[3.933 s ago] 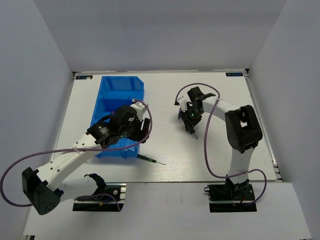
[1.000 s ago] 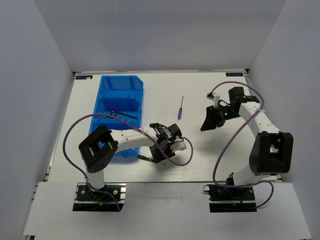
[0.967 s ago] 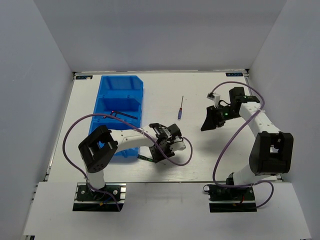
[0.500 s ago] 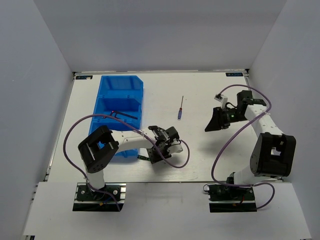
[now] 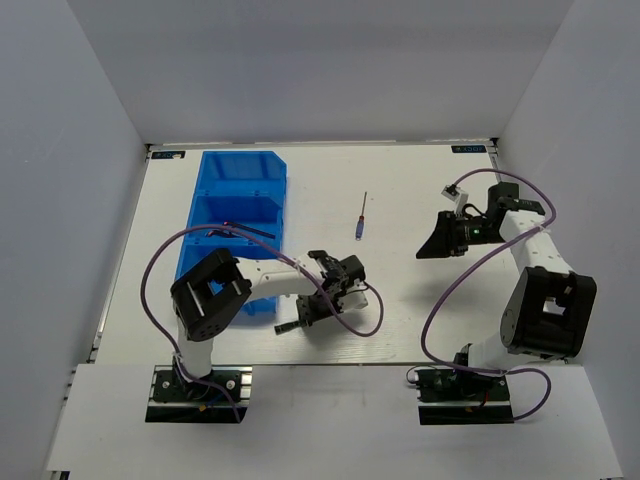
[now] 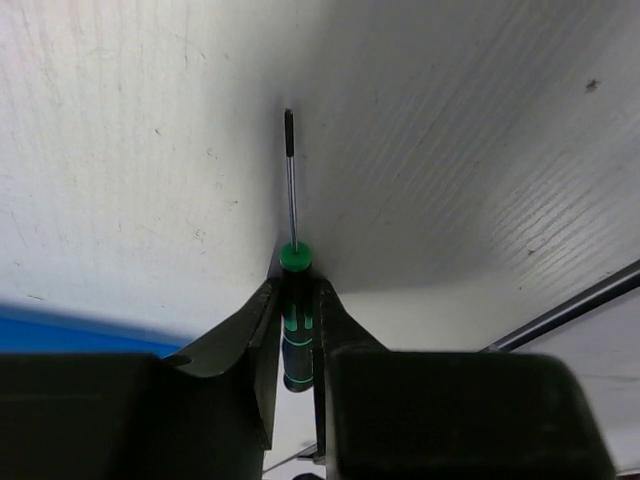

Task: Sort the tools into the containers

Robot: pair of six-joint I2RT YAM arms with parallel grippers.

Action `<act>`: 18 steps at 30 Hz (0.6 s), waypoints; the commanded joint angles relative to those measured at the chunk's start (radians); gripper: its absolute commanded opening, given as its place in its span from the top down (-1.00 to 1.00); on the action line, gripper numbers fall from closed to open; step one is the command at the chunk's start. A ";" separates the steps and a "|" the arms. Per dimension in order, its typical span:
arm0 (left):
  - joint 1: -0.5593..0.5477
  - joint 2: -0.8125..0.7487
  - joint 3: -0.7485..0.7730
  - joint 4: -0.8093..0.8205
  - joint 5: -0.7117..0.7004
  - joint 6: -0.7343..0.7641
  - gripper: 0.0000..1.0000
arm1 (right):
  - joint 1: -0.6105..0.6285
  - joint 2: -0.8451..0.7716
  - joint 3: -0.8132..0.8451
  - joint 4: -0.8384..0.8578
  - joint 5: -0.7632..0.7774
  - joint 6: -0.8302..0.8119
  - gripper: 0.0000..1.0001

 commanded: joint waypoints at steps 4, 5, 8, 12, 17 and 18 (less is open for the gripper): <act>0.012 0.072 0.115 0.111 0.007 -0.042 0.98 | -0.040 -0.036 0.034 -0.030 -0.008 -0.032 0.05; 0.023 0.072 0.137 0.111 0.007 -0.053 1.00 | -0.043 -0.036 0.033 -0.019 0.004 -0.023 0.08; 0.035 0.032 0.243 0.169 0.030 -0.088 1.00 | -0.055 -0.051 0.024 0.004 0.040 -0.028 0.49; 0.107 0.032 0.420 0.224 -0.037 -0.129 1.00 | -0.057 -0.060 0.011 0.007 0.031 -0.052 1.00; 0.269 0.032 0.500 0.290 -0.174 -0.201 1.00 | -0.050 -0.045 0.016 -0.020 0.006 -0.132 1.00; 0.329 0.044 0.513 0.315 -0.186 -0.214 1.00 | -0.049 -0.039 0.016 -0.027 -0.008 -0.139 1.00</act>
